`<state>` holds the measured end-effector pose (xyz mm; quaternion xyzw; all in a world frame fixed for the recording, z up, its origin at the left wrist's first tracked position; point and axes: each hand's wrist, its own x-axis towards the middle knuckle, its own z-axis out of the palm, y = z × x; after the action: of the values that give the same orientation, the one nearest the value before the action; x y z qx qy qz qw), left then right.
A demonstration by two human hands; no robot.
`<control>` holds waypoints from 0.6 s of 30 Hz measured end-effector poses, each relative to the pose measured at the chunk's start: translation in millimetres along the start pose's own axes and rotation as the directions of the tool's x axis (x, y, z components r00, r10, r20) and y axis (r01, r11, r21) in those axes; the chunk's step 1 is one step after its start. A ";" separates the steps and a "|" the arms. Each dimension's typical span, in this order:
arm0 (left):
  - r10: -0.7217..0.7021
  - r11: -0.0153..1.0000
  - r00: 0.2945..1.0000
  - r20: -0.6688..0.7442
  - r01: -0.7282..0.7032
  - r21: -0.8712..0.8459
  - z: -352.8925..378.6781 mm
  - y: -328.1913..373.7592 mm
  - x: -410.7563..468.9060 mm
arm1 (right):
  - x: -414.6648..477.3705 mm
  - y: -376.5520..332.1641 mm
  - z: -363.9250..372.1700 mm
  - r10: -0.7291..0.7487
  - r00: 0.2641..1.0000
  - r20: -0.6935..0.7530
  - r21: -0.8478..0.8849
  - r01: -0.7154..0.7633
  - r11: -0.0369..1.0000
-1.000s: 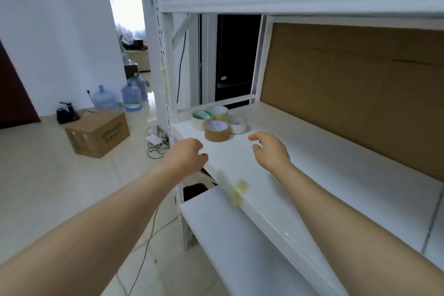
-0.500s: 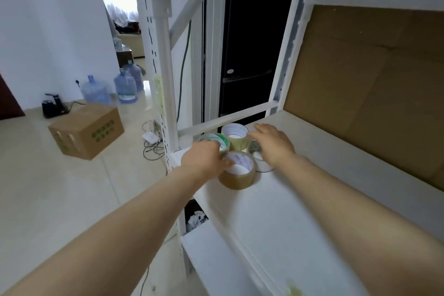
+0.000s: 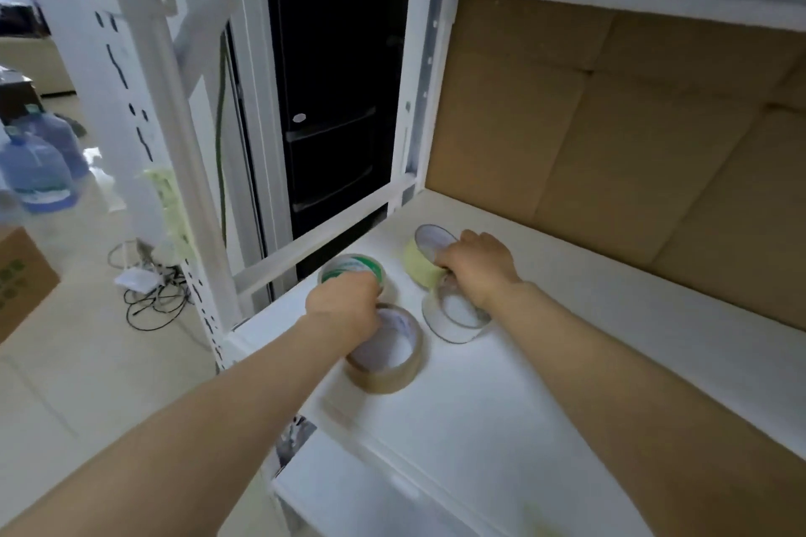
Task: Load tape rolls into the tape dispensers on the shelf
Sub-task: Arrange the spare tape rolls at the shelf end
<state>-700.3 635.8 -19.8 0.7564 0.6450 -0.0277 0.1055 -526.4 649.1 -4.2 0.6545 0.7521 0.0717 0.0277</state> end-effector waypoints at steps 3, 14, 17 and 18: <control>0.107 0.994 0.994 -0.026 -0.108 -0.024 -10.5 36.2 -5.3 | -49.9 42.9 -14.4 0.127 0.992 0.014 0.027 -0.128 0.991; 0.646 0.760 0.757 -0.098 -0.650 -0.002 6.4 303.6 -126.9 | -358.2 195.8 -41.9 0.592 0.798 0.111 0.338 -0.590 0.733; 0.741 0.671 0.670 -0.048 -0.742 -0.011 26.7 377.8 -181.0 | -454.7 227.0 -40.2 0.643 0.756 0.120 0.281 -0.647 0.709; 0.768 0.638 0.638 -0.046 -0.770 -0.016 33.2 399.6 -198.6 | -485.0 235.4 -37.6 0.670 0.735 0.104 0.280 -0.668 0.690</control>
<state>-338.0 378.5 32.6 0.9572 0.2645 0.0438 0.1090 -232.1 198.2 41.6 0.8792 0.4641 -0.0355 -0.1019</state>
